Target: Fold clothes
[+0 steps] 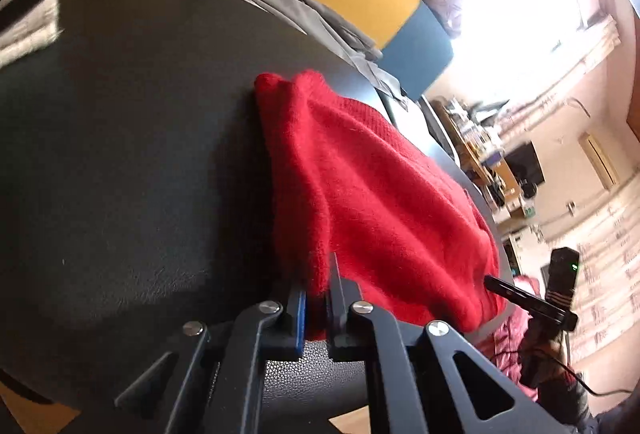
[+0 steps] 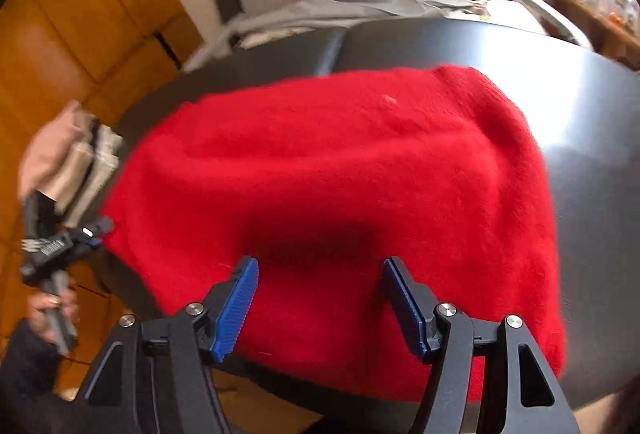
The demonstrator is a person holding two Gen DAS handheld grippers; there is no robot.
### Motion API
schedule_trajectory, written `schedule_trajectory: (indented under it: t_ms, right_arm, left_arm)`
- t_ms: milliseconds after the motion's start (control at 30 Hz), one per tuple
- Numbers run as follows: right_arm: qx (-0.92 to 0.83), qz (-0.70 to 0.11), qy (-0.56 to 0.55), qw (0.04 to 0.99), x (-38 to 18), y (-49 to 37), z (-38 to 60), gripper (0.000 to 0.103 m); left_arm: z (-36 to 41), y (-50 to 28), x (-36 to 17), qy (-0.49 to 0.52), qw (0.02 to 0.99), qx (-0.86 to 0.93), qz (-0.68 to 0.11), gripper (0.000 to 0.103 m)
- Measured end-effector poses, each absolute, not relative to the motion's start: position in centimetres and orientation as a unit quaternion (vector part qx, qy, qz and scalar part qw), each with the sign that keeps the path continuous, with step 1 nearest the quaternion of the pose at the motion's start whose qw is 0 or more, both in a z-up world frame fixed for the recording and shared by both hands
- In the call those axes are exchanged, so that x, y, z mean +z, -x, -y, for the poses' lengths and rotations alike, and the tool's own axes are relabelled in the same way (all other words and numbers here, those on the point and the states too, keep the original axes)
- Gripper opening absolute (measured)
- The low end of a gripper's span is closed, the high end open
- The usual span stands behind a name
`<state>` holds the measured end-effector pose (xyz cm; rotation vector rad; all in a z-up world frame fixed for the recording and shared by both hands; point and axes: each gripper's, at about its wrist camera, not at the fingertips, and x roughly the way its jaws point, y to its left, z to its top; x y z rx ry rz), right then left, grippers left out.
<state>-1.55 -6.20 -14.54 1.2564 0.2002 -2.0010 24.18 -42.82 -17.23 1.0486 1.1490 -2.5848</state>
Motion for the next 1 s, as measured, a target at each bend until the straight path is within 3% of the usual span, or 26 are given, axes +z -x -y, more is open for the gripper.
schedule_trajectory:
  t_ms: [200,300,400,567,667,767,833,933,1000]
  right_arm:
    - [-0.796,-0.18,-0.49,0.306,-15.8,2.3,4.5,0.066]
    - [-0.797,-0.166,-0.486,0.318,-16.2,2.4,3.4,0.067]
    - [-0.794,-0.178,-0.485,0.319,-16.1,2.4,3.8,0.069]
    - [-0.783,-0.132,-0.489,0.362,-13.5,3.5,3.9,0.069]
    - [-0.779,-0.1,-0.455,0.419,-9.7,4.5,6.1,0.068]
    - [-0.762,-0.094,-0.443,0.463,-8.0,5.6,10.1,0.057]
    - [-0.75,-0.122,-0.446,0.472,-8.1,6.5,13.8,0.051]
    - [-0.723,-0.153,-0.483,0.47,-10.4,7.5,18.6,0.041]
    - [-0.713,-0.173,-0.5,0.46,-12.1,9.4,20.6,0.04]
  left_arm:
    - [45.4,-27.2,-15.6,-0.385,0.087,-0.87,-0.295,0.004]
    - [45.6,-27.7,-15.4,-0.385,0.105,-0.87,-0.29,0.006]
    - [45.8,-28.3,-14.7,-0.364,0.122,-0.871,-0.306,0.018]
    - [46.0,-29.5,-13.3,-0.318,0.145,-0.874,-0.337,0.019]
    - [44.0,-28.7,-11.7,-0.277,0.107,-0.898,-0.325,0.019]
    - [41.0,-26.9,-11.2,-0.28,0.059,-0.917,-0.28,0.019]
    - [37.9,-25.0,-12.1,-0.323,0.038,-0.922,-0.209,0.019]
    - [34.3,-22.5,-14.1,-0.38,0.004,-0.914,-0.139,0.019]
    - [32.9,-20.9,-15.3,-0.406,-0.009,-0.906,-0.117,0.019]
